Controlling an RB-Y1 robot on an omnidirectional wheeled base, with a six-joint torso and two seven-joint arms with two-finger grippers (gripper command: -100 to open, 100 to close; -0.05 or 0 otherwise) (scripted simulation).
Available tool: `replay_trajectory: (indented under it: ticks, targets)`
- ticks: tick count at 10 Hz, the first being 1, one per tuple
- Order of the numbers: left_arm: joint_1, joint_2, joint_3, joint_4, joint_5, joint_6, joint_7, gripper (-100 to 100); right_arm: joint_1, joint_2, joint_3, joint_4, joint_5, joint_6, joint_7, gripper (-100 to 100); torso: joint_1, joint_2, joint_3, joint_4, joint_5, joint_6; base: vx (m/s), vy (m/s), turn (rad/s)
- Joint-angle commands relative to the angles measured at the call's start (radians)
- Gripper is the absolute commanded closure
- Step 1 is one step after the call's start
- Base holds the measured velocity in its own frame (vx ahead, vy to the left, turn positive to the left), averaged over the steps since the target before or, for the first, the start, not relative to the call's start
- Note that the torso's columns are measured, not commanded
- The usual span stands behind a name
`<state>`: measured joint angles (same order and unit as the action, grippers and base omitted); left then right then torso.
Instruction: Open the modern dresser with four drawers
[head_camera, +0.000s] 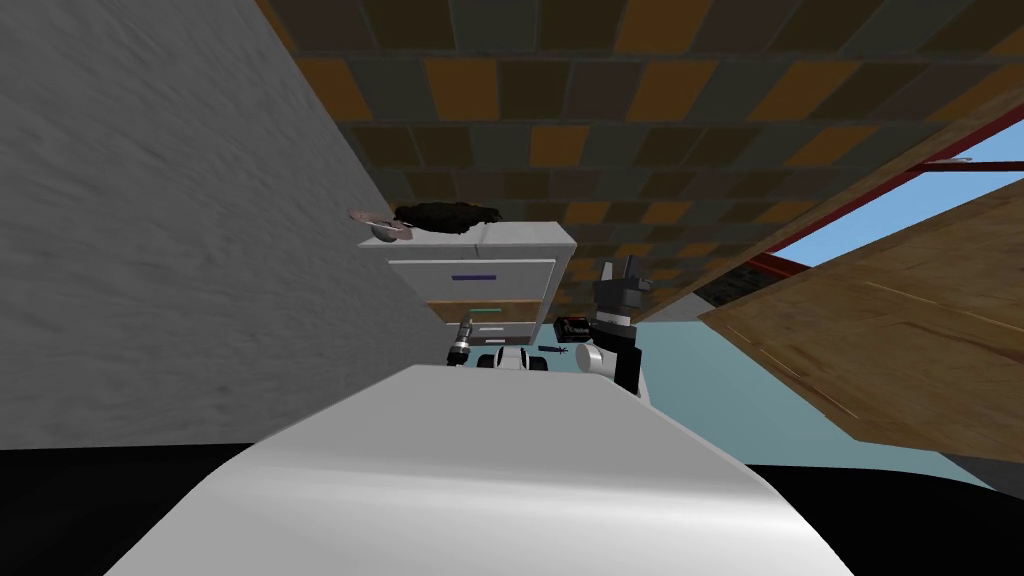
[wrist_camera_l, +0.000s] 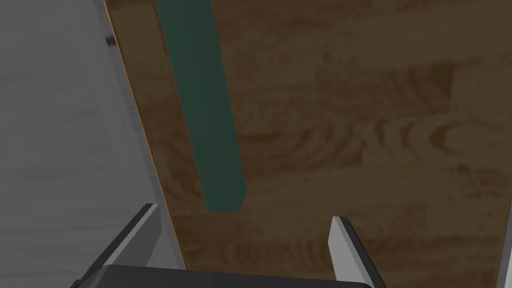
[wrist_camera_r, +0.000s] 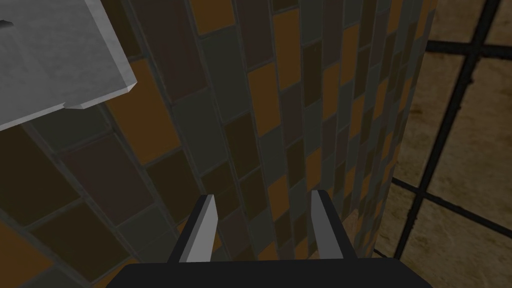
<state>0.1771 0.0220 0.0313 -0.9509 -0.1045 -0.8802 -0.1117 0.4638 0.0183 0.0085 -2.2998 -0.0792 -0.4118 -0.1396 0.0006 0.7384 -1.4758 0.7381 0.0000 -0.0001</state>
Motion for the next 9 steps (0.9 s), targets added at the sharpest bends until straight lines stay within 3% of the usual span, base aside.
replay_trajectory:
  ticks: [1,2,3,5,9]
  targets:
    - [-0.027,0.004,0.004,-0.019,0.003,0.044,0.004,-100,0.0,0.0,0.0,0.0,0.0,0.0,0.0,0,0.0,-0.001,-0.001,0.0,0.0,0.0,0.043,-0.004,0.001]
    - [-0.021,0.005,0.003,-0.013,0.002,0.031,0.004,-100,0.0,0.0,0.0,0.0,0.0,0.0,0.0,0,0.0,-0.002,-0.001,-0.001,0.0,0.0,0.021,0.0,-0.001]
    - [-0.003,0.0,0.0,-0.002,0.0,0.005,0.0,100,0.0,0.0,0.0,0.0,0.0,0.0,0.0,0,0.0,0.0,0.0,0.0,0.0,0.0,-0.017,0.009,-0.002]
    - [-0.007,0.004,-0.002,-0.027,-0.001,0.032,0.006,100,0.0,0.0,0.0,0.0,0.0,0.0,0.0,0,0.0,0.001,0.001,0.0,0.0,0.0,-0.058,0.002,0.014]
    - [-0.007,0.008,-0.008,-0.059,-0.005,0.061,0.014,100,0.0,0.0,0.0,0.0,0.0,0.0,0.0,0,0.001,0.002,0.001,0.001,0.0,0.0,-0.19,-0.013,0.021]
